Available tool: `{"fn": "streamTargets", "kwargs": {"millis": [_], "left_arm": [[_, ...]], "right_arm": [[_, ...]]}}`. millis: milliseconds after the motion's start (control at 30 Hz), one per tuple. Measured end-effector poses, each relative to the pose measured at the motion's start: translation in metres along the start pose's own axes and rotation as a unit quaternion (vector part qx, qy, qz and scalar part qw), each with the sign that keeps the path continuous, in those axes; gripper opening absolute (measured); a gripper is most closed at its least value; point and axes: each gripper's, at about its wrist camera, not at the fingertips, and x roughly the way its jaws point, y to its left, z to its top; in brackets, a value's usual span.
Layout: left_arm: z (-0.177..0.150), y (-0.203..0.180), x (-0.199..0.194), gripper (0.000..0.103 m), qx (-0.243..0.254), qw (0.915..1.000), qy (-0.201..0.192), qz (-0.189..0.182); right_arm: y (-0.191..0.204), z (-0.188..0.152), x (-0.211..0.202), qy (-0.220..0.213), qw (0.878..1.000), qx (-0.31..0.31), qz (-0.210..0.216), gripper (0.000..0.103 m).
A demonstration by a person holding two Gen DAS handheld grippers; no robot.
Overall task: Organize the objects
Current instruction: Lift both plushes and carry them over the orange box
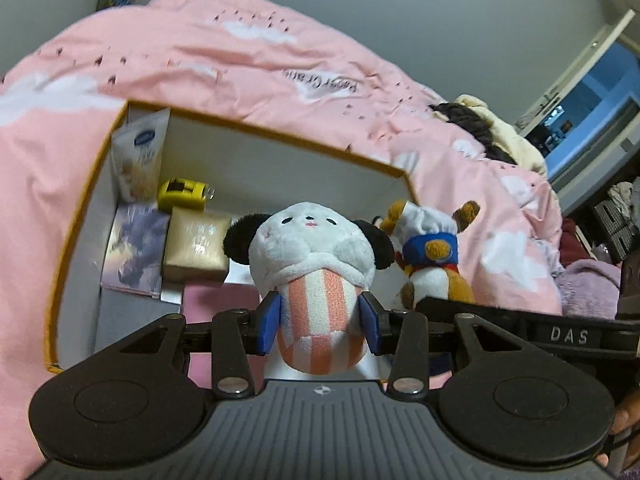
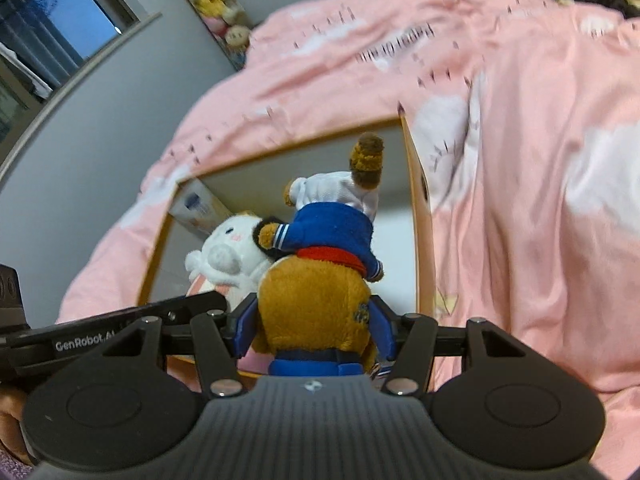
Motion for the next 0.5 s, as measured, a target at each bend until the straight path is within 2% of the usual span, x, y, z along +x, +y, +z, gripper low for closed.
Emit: {"fn": "streamTargets", "kwargs": {"millis": [67, 233, 500], "left_arm": [[-0.002, 0.004, 0.009, 0.048, -0.006, 1.0, 0.005, -0.002], [-0.006, 0.009, 0.027, 0.048, -0.019, 0.9995, 0.023, -0.013], [-0.007, 0.015, 0.043, 0.048, -0.035, 0.9986, 0.039, -0.012]], "right_arm": [[-0.002, 0.0, 0.007, 0.007, 1.0, 0.003, -0.003, 0.059], [0.002, 0.001, 0.022, 0.009, 0.999, -0.023, -0.045, 0.059], [0.005, 0.005, 0.038, 0.026, 0.997, -0.045, -0.058, 0.063]]}}
